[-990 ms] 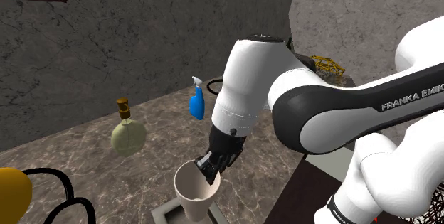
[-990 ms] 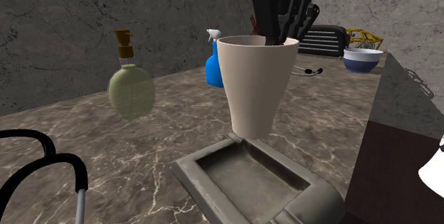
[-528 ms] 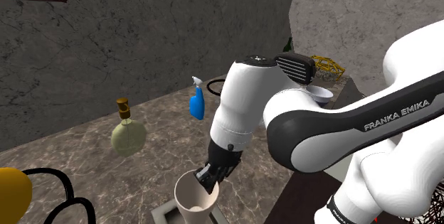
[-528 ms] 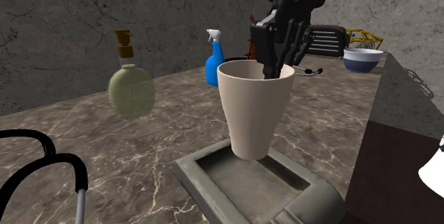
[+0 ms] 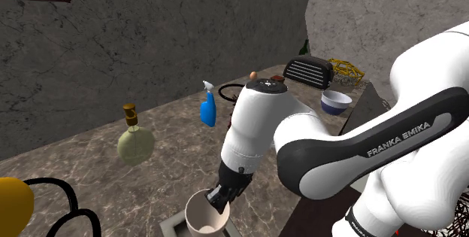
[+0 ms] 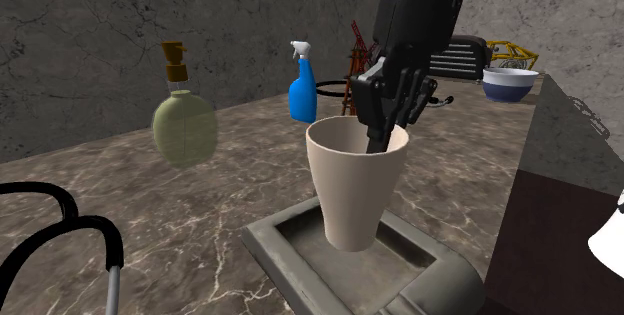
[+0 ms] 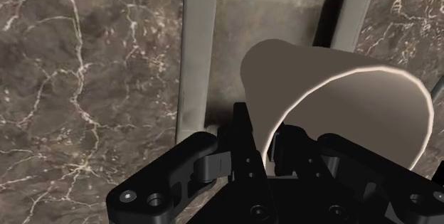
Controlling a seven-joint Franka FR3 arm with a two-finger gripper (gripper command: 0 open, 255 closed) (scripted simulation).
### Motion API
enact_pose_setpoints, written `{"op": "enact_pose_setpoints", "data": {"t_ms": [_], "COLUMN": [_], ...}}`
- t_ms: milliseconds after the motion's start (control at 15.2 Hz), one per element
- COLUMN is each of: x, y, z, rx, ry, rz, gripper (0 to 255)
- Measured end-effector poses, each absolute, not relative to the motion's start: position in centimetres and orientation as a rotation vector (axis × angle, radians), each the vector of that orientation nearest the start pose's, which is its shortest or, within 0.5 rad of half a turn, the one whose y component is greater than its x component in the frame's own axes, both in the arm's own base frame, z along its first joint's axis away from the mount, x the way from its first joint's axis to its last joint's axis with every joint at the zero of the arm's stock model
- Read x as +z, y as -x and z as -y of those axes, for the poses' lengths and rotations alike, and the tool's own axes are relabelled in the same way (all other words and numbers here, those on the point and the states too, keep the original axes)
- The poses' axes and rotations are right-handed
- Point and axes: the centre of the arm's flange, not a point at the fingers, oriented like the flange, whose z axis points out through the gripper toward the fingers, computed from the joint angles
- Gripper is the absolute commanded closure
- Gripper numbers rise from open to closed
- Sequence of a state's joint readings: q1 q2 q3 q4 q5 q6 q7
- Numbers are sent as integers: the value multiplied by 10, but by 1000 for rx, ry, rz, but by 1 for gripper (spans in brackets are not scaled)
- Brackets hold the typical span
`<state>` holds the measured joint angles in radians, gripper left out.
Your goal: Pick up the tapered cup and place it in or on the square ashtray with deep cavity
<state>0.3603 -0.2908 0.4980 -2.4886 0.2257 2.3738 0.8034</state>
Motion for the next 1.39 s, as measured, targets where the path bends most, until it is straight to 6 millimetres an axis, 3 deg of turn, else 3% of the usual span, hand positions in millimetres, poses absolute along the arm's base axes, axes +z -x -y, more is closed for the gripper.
{"op": "enact_pose_setpoints", "data": {"t_ms": [396, 462, 858, 1188, 1386], "x": [392, 392, 392, 435, 441], "y": [-296, -296, -296, -293, -292], "z": [-347, -348, -348, -341, -342], "rx": [-122, -122, -122, -124, -123], "ry": [3003, 3003, 3002, 3001, 3002], "rz": [-156, -156, -156, -156, -156], "gripper": [255, 0, 0, 0, 0]}}
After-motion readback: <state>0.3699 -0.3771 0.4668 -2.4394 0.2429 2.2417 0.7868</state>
